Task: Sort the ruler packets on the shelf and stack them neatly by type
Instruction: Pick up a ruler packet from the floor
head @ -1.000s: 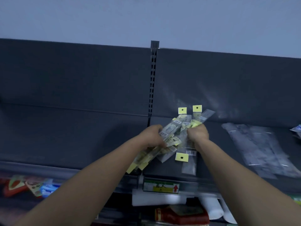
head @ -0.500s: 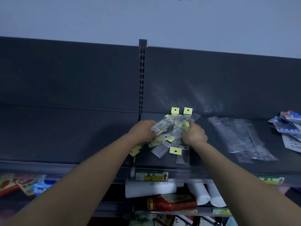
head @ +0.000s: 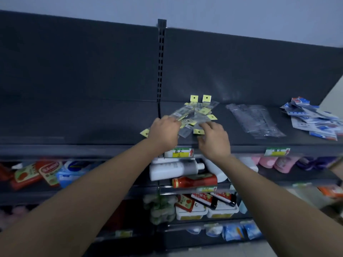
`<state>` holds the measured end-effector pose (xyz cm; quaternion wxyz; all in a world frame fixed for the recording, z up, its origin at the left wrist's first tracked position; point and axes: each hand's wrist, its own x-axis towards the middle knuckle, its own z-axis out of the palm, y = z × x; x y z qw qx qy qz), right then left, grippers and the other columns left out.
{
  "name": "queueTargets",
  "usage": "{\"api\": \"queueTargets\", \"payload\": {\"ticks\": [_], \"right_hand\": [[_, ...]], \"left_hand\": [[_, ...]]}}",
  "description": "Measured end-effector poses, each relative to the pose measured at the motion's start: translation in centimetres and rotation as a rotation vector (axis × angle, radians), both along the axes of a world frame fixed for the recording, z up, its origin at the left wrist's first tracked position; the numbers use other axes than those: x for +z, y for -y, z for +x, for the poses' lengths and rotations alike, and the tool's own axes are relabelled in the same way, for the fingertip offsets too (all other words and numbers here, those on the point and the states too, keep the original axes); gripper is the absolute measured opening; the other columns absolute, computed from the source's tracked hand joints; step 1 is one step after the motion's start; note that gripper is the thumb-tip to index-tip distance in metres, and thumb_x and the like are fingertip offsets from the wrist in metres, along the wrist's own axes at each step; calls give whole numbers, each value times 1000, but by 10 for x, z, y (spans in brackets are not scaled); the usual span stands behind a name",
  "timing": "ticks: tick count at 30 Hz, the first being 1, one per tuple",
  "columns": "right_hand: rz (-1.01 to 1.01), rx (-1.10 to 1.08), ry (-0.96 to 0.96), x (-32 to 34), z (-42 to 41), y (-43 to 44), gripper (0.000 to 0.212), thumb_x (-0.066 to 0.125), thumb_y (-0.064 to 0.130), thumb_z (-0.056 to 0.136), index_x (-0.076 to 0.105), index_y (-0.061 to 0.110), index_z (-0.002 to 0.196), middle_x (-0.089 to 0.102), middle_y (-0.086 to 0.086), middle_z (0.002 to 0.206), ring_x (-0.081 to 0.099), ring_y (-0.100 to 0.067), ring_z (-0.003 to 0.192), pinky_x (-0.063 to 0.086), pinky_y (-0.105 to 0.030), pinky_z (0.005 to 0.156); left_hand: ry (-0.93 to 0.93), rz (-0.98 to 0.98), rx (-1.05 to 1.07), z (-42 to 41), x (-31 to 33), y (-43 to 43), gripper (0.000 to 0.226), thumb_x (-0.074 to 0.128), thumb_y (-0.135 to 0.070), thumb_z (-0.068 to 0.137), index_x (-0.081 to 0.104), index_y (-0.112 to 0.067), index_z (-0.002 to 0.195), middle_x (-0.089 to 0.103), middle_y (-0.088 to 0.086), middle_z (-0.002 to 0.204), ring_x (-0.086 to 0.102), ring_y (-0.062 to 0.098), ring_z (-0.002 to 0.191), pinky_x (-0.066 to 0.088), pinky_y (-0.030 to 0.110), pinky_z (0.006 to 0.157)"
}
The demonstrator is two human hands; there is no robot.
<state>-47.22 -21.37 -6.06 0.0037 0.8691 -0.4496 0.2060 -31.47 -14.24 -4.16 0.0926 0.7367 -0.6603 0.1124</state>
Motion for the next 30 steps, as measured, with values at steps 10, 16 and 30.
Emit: {"api": "queueTargets", "payload": {"ticks": [10, 16, 30], "right_hand": [[-52, 78, -37, -66, -62, -65, 34, 66, 9, 77, 66, 7, 111, 63, -15, 105, 56, -40, 98, 44, -44, 77], [169, 119, -239, -127, -96, -91, 41, 58, 22, 88, 57, 14, 128, 56, -10, 125, 47, -32, 117, 39, -40, 92], [558, 121, -467, -333, -120, -151, 39, 53, 30, 92, 51, 19, 130, 54, -8, 128, 45, -29, 123, 36, -37, 99]], "left_hand": [[124, -227, -248, -60, -75, -68, 11, 60, -3, 71, 64, -7, 81, 57, 9, 77, 53, 29, 73, 29, 30, 58], [34, 274, 4, -104, -147, -104, 33, 52, -12, 87, 51, -12, 121, 51, 7, 122, 43, 26, 115, 35, 34, 86], [-33, 809, 98, -130, -360, -159, 41, 50, -12, 91, 47, -12, 132, 47, 8, 131, 40, 26, 123, 36, 34, 97]]}}
